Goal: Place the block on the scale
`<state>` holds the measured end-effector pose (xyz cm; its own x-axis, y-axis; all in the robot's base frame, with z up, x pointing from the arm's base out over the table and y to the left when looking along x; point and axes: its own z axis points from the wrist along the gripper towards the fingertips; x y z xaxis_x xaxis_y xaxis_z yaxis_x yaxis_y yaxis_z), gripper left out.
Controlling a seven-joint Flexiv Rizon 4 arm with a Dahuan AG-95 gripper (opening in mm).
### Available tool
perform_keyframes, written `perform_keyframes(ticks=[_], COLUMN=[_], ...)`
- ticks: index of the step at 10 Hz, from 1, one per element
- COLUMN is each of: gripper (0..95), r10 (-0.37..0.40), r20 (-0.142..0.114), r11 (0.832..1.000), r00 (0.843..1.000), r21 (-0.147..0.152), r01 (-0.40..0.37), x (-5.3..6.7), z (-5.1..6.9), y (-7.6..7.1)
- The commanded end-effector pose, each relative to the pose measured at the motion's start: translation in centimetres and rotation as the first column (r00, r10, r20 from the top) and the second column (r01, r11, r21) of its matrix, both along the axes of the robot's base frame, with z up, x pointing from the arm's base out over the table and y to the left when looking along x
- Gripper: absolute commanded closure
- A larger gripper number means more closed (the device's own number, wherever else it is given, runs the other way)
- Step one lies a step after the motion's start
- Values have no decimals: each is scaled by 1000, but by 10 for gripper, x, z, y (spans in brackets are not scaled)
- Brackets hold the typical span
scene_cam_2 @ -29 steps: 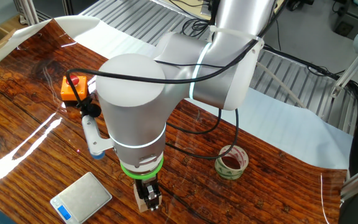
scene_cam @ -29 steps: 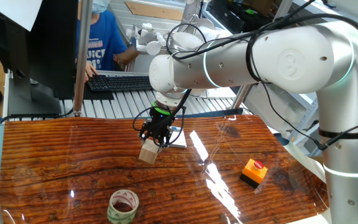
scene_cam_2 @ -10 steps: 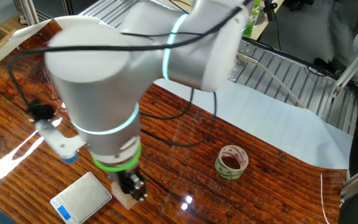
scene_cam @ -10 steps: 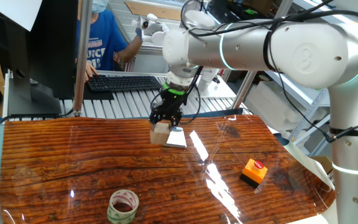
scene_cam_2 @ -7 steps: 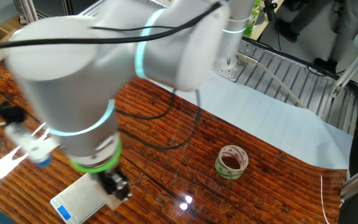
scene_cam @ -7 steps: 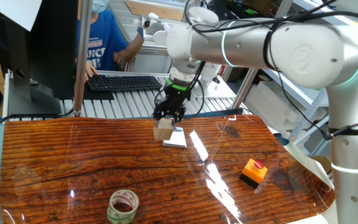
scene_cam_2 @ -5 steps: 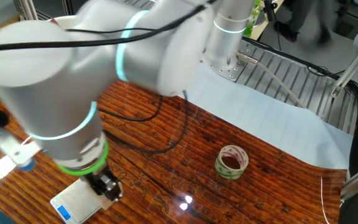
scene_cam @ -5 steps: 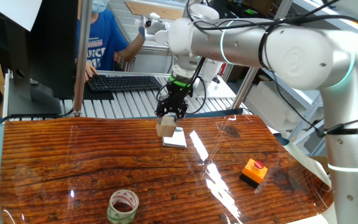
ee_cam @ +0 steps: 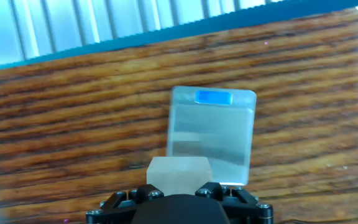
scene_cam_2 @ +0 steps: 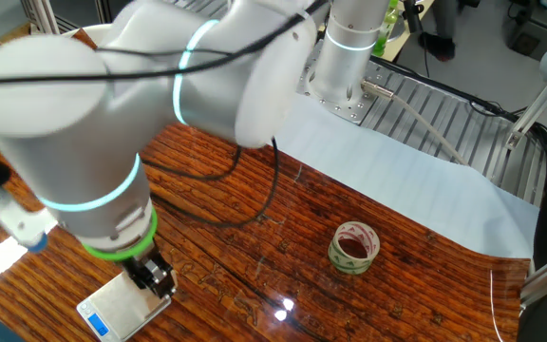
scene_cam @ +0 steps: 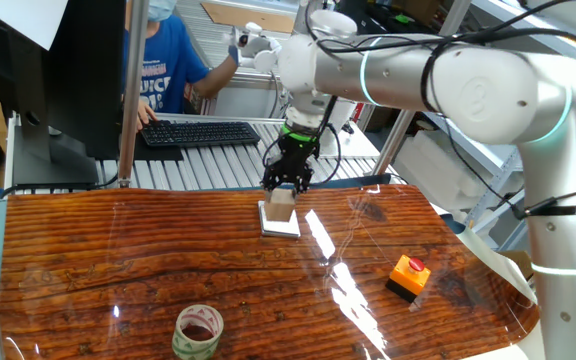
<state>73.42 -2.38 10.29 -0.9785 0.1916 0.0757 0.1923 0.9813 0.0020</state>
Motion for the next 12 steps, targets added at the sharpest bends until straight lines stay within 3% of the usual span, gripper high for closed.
perform_keyframes(ticks=[1, 4, 8, 12], gripper=[950, 950, 950, 950], r10=[-49, -79, -102, -96], r20=[-7, -4, 0, 5], r11=[999, 997, 995, 995], r00=[999, 997, 995, 995], r21=[-3, -5, -3, 5], r01=[49, 79, 102, 96], x=[10, 20, 36, 39], z=[3, 1, -10, -28], y=[-8, -18, -29, -30])
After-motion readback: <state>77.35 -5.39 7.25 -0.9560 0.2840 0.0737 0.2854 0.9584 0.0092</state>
